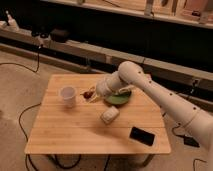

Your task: Place the pepper in the ceramic cup

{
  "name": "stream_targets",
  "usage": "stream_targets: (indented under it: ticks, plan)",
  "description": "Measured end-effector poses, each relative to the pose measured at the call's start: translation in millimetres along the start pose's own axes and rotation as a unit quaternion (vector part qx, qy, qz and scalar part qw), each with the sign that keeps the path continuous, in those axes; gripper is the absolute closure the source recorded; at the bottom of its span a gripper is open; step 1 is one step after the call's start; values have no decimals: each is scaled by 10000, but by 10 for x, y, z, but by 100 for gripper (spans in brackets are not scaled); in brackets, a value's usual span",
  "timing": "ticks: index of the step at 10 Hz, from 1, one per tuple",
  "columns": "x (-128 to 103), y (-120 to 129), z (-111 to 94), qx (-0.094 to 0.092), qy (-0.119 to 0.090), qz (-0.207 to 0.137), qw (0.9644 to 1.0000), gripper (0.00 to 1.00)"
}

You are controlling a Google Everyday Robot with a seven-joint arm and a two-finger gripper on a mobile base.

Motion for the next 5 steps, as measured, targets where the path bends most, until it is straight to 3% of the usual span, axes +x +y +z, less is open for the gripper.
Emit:
stream_targets:
  ticks: [3,5]
  plan:
    - [326,242,297,9,171,-113,9998,83]
    - [522,426,408,-26,472,-137,9988,83]
